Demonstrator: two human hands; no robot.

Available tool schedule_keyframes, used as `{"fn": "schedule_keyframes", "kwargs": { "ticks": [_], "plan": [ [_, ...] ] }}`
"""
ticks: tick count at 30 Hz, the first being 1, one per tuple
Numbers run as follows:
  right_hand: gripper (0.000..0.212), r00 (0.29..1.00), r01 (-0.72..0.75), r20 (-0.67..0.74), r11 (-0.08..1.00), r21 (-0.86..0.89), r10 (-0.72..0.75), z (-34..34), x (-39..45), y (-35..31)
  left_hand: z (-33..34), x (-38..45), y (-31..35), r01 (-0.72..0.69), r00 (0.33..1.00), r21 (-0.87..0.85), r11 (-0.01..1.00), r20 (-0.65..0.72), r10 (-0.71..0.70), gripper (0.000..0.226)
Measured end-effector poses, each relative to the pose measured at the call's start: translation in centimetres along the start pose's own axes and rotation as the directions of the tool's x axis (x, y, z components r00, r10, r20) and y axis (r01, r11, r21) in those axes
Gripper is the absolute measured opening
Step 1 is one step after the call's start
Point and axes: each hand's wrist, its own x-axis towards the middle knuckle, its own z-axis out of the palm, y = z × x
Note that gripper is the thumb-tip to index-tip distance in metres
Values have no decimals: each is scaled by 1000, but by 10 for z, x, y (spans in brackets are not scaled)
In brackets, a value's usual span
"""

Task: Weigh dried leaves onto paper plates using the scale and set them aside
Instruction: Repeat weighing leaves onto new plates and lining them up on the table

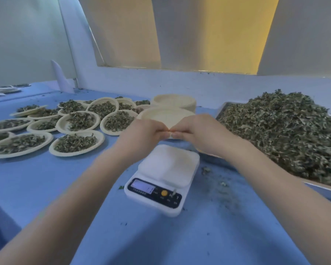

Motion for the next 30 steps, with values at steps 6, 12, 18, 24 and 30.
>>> {"fn": "schedule_keyframes", "kwargs": {
  "ticks": [6, 12, 18, 24, 30],
  "plan": [
    [24, 994, -10, 112, 997, -79, 19, 47, -39, -18, 38, -56, -12, 34, 991, -64, 997, 128, -26, 23],
    [34, 996, -83, 24, 993, 78, 82, 47, -47, -16, 32, -65, -21, 4, 1000, -198, 980, 12, -1, 29],
    [23, 983, -94, -136, 970, 225, 126, 42, -28, -15, 18, -50, -22, 64, 988, -361, 930, -107, -110, 19],
    [20, 981, -69, -158, 967, 244, 110, 50, -17, -16, 31, -43, -19, 90, 988, -392, 915, -82, -133, 15],
    [18, 984, -98, -122, 964, 247, 132, 51, -15, -12, 36, -40, -24, 93, 989, -400, 912, -66, -130, 34]
  ]
}}
